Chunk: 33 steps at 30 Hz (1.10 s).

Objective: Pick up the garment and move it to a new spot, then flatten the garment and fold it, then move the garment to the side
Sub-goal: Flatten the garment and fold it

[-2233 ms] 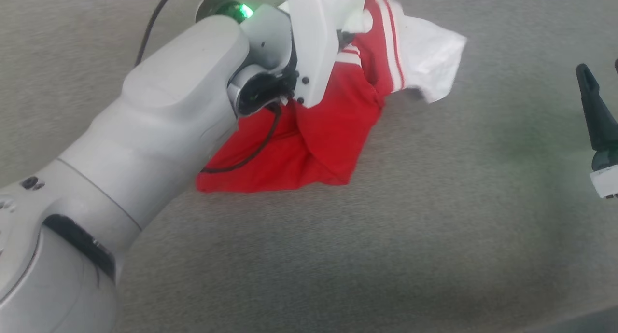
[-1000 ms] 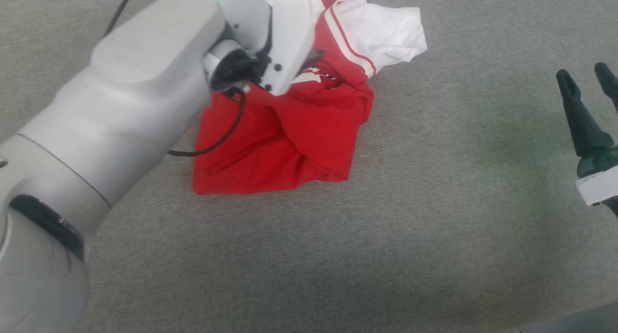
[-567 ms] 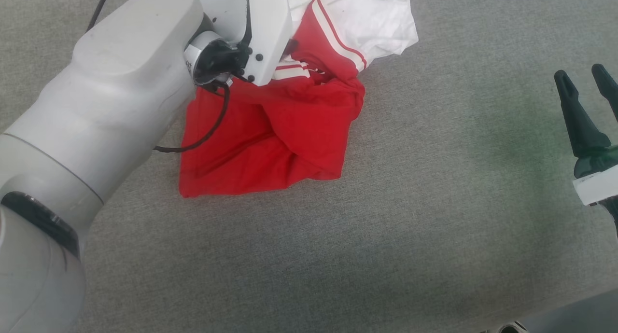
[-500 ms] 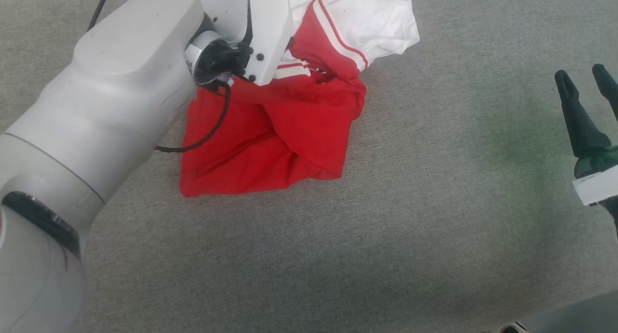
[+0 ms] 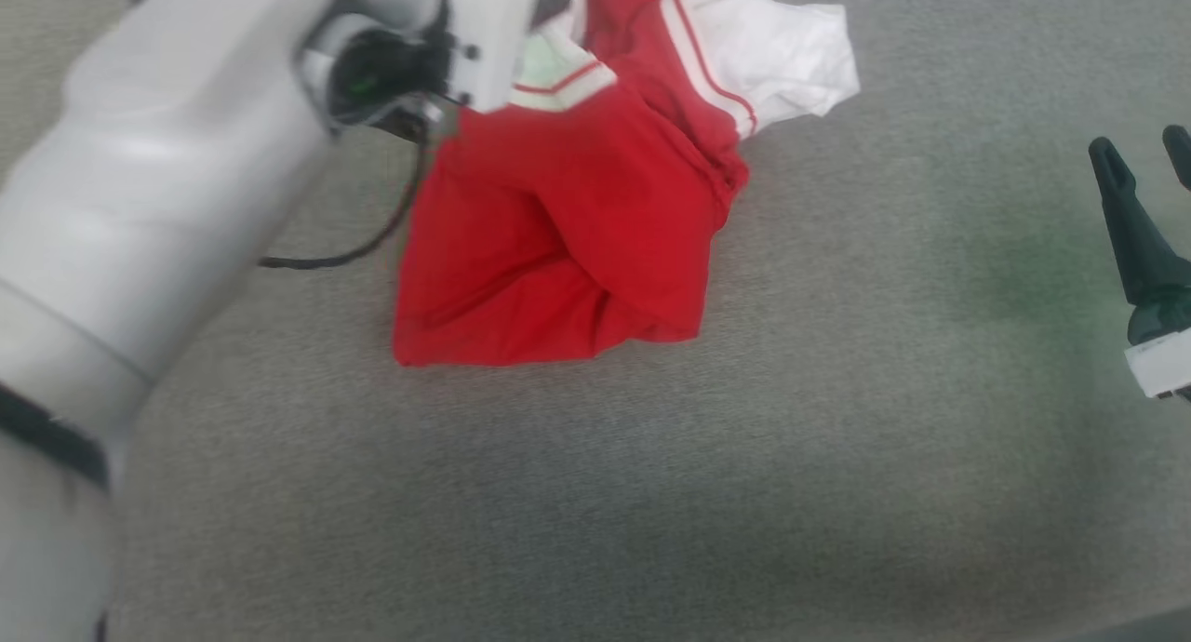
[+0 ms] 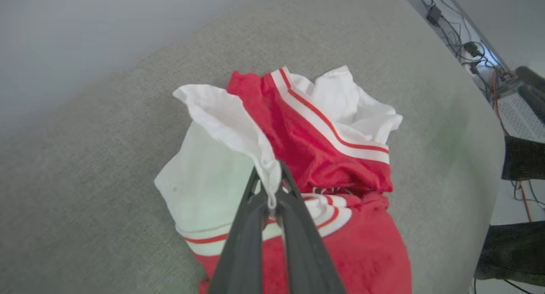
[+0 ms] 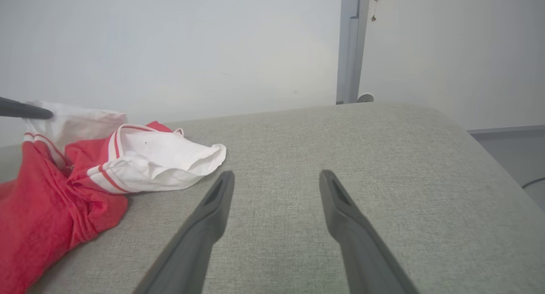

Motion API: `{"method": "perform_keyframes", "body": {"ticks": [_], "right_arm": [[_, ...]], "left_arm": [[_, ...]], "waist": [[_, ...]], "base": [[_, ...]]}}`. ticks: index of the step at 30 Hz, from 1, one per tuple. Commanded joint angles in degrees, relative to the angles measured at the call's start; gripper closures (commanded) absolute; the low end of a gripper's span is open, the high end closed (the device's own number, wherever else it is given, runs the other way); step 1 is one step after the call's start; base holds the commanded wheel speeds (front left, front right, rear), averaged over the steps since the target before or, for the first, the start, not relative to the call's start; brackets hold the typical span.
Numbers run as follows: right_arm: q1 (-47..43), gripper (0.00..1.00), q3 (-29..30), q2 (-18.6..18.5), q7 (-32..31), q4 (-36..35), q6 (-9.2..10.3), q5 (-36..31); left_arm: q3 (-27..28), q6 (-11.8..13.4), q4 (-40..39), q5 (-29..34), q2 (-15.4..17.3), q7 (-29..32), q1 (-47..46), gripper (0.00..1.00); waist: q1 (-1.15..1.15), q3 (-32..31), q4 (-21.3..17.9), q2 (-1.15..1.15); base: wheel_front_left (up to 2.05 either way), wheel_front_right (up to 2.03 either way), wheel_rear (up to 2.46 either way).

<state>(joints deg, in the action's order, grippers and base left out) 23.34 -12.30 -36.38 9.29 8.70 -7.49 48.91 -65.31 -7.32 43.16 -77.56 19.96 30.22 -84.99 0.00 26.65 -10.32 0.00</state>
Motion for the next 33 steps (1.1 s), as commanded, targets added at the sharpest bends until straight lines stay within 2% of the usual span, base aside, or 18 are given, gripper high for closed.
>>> {"method": "perform_keyframes", "body": {"ticks": [1, 9, 10, 15, 17, 20, 21, 22, 23, 24, 28, 31, 33], "right_arm": [[-0.8, 0.00, 0.5, -0.3, -0.3, -0.3, -0.01, 0.3], [-2.5, 0.00, 2.5, -0.9, -2.4, -2.2, -0.01, -0.6], [-2.5, 0.00, 2.5, -0.9, -2.4, -2.2, -0.01, -0.6], [-4.0, 0.00, 4.1, -1.9, -4.3, -3.6, -0.01, -1.0], [-4.3, 0.00, 4.8, -2.1, -5.2, -4.1, -0.01, -1.0], [-4.9, 0.00, 5.1, -2.3, -7.0, -5.2, -0.01, -1.3], [-5.1, 0.00, 5.1, -2.4, -7.5, -5.6, -0.01, -1.2], [-5.3, 0.00, 5.0, -2.6, -8.3, -5.9, -0.01, -1.1], [-5.4, 0.00, 4.8, -2.8, -9.0, -6.3, -0.01, -1.3], [-5.3, 0.00, 4.5, -2.8, -9.8, -6.6, -0.01, -1.3], [-3.9, 0.00, 1.8, -4.5, -13.7, -8.2, -0.01, -1.8], [-1.7, 0.00, -0.6, -6.4, -17.9, -9.0, -0.01, -1.0], [0.6, 0.00, -2.4, -8.3, -21.2, -8.6, -0.01, -0.4]], "left_arm": [[1.1, 0.0, -0.7, -0.6, 1.8, -1.7, 1.6, 1.00], [4.8, 3.1, -6.2, -3.2, 14.0, -9.1, 12.4, 1.00], [4.8, 3.1, -6.2, -3.2, 14.0, -9.1, 12.4, 1.00], [5.9, 6.3, -9.1, -3.0, 21.4, -15.4, 20.1, 1.00], [6.1, 7.7, -9.9, -2.7, 22.8, -17.5, 22.2, 1.00], [6.4, 8.7, -11.0, -3.4, 23.0, -20.1, 25.2, 1.00], [6.8, 8.8, -11.1, -3.7, 22.8, -21.1, 25.7, 0.93], [7.0, 9.2, -11.1, -3.7, 22.4, -22.1, 26.1, 0.78], [7.0, 9.3, -11.1, -3.2, 22.1, -23.1, 26.5, 0.13], [6.8, 9.7, -10.9, -2.6, 21.8, -24.4, 27.0, 0.00], [7.8, 11.1, -11.1, -0.4, 20.6, -32.1, 28.3, 0.00], [8.2, 11.8, -14.2, 1.6, 18.1, -39.6, 30.6, 0.00], [8.1, 13.2, -16.9, 3.2, 16.7, -43.1, 32.5, 0.00]], "waist": [[0.00, -0.5, 1.2, 0.00], [0.00, -1.7, 4.4, 0.00], [0.00, -1.7, 4.4, 0.00], [0.00, -1.9, 5.8, 0.00], [0.00, -2.0, 6.2, 0.00], [0.00, -2.2, 6.9, 0.00], [0.00, -2.4, 7.2, 0.00], [0.00, -2.6, 7.4, 0.00], [0.00, -2.7, 7.7, 0.00], [0.00, -2.9, 8.0, 0.00], [0.00, -4.0, 9.6, 0.00], [0.00, -4.9, 11.8, 0.00], [0.00, -5.2, 13.9, 0.00]], "base": [[0.00, 0.00, 0.00], [0.00, 0.00, 0.00], [0.00, 0.00, 0.00], [0.00, 0.00, 0.00], [0.00, 0.00, 0.00], [0.00, 0.00, 0.00], [0.00, 0.00, 0.00], [0.00, 0.00, 0.00], [0.00, 0.00, 0.00], [0.00, 0.00, 0.00], [0.00, 0.00, 0.00], [0.00, 0.00, 0.00], [0.00, 0.00, 0.00]]}}
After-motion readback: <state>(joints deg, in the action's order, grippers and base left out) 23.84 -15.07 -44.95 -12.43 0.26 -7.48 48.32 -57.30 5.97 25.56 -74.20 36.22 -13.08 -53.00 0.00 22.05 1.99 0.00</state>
